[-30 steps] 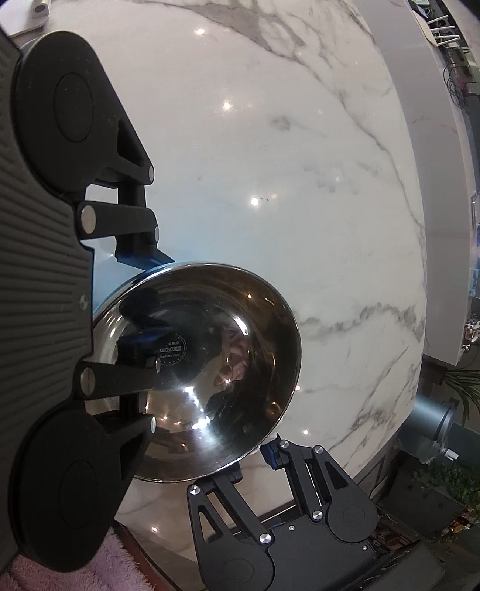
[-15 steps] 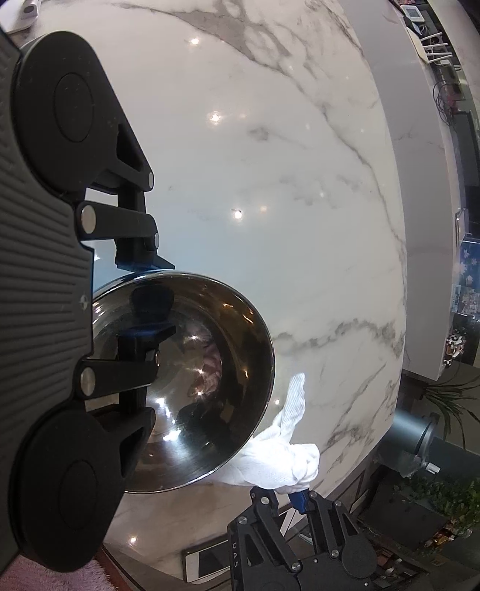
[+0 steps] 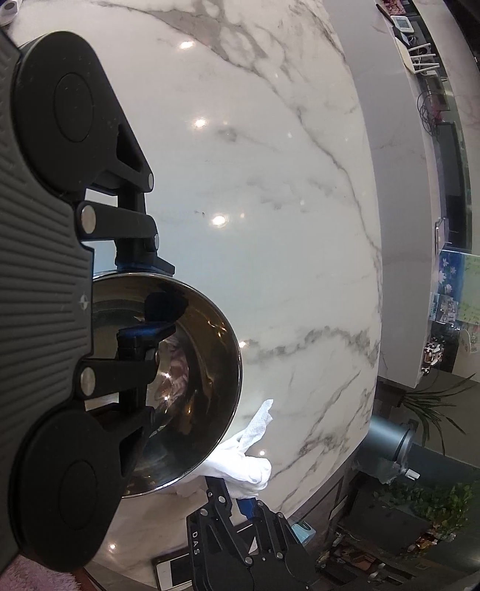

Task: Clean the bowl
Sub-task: 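Lower the bowl onto the table with the left gripper and release the rim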

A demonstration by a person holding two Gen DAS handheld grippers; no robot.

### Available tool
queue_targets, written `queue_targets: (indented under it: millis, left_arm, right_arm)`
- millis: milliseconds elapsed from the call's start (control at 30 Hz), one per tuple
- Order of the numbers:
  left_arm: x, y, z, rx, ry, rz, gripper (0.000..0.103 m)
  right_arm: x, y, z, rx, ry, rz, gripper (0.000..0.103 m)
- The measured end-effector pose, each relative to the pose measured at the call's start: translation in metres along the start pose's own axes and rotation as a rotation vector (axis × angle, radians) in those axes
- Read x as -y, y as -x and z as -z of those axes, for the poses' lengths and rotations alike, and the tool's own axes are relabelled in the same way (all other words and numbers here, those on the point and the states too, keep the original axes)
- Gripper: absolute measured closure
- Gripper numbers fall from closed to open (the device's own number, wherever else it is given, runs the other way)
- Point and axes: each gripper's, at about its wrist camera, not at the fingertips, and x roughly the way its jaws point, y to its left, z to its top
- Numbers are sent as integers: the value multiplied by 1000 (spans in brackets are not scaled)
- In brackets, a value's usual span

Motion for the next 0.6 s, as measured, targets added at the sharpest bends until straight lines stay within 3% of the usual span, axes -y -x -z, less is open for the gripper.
queue_targets:
  millis: [233,367,600]
  left_arm:
    - [2,12,-2,85,9,30,68]
    - [3,18,-1,108,-3,37,60]
    - [9,40,2,173,-24,9,30]
  right_arm:
    - [-3,3,5,15,-28,20,77]
    - [-5,12,10,33,-48,47,60]
    - [-7,52,28,149,-166,112,44]
